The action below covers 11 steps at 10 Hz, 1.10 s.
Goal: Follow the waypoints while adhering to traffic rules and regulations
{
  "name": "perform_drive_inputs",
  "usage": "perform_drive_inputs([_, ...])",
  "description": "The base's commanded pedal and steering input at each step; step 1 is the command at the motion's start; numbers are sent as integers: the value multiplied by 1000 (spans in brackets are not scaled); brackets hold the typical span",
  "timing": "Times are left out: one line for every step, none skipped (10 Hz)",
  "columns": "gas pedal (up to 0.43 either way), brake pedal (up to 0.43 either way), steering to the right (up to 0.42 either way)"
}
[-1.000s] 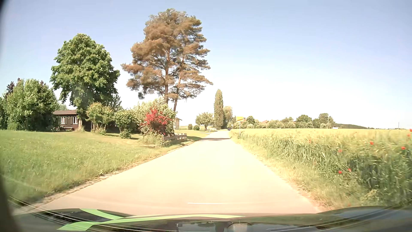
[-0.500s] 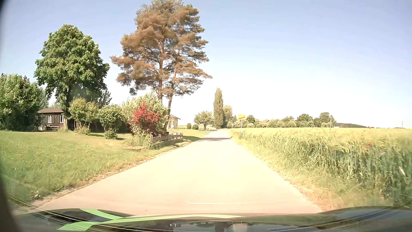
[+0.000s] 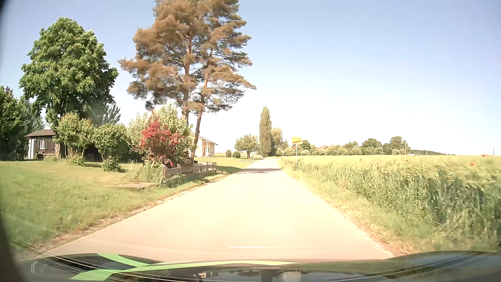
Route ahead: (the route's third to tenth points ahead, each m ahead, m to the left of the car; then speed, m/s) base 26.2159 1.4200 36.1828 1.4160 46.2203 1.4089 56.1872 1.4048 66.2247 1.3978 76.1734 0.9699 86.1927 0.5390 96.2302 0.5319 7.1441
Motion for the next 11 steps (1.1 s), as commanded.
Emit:
perform_drive_inputs([189,0,-1])
perform_drive_inputs([189,0,-2])
perform_drive_inputs([189,0,-3])
perform_drive_inputs([189,0,-3])
perform_drive_inputs([189,0,-3])
perform_drive_inputs([189,0,-3])
perform_drive_inputs([189,0,-4])
perform_drive_inputs([189,0,-4])
perform_drive_inputs([189,0,-4])
perform_drive_inputs([189,0,-4])
perform_drive_inputs([189,0,-4])
